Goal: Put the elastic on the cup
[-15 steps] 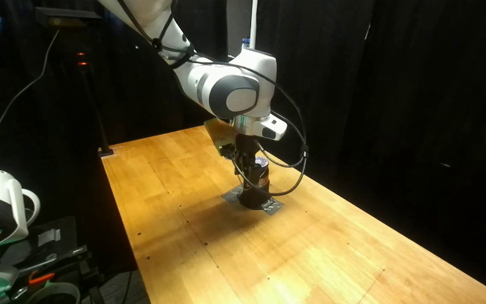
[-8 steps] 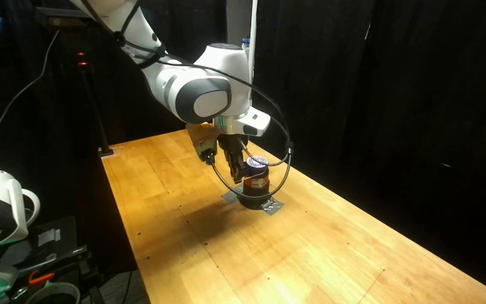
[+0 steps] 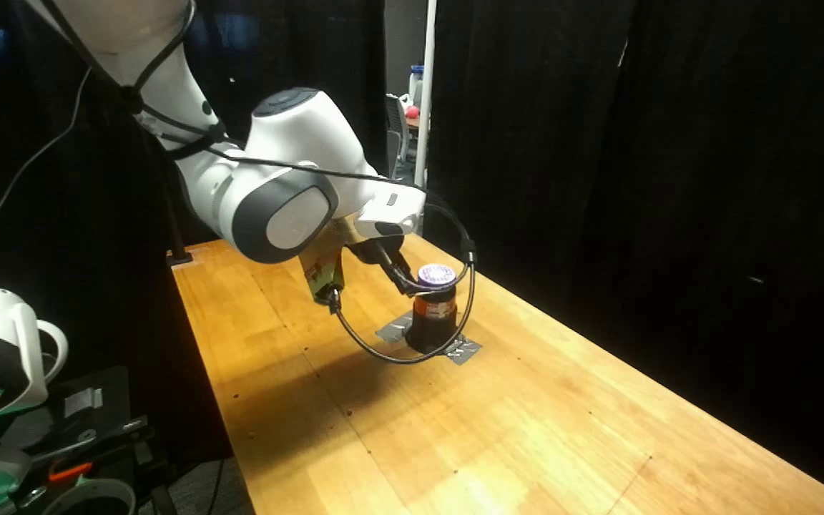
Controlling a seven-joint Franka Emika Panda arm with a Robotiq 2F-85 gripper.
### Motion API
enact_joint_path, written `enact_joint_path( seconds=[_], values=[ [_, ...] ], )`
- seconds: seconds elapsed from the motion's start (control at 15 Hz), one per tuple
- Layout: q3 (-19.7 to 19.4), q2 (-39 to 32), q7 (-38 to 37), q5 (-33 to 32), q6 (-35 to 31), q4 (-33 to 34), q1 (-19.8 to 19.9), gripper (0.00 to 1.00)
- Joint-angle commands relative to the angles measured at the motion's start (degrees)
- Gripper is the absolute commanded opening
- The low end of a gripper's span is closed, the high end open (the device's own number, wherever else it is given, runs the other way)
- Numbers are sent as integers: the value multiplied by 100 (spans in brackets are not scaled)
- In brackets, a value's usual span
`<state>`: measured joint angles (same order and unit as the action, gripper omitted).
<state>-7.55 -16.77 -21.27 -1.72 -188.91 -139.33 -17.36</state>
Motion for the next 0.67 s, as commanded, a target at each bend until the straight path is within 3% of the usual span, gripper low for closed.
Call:
enact_joint_path(
  seconds=[0.0, 0.27, 0.33, 0.53, 0.6],
  values=[
    [-1096, -118, 137, 548, -1576, -441, -1097, 7],
    [-1033, -393, 65, 1159, -2930, -644, -1373, 6],
    [-168, -368, 569, 1635, -3178, -662, -705, 6],
    [560, -416, 474, 1665, -3597, -704, -226, 8],
    [847, -277, 246, 1452, -3317, -759, 31, 33]
  ],
)
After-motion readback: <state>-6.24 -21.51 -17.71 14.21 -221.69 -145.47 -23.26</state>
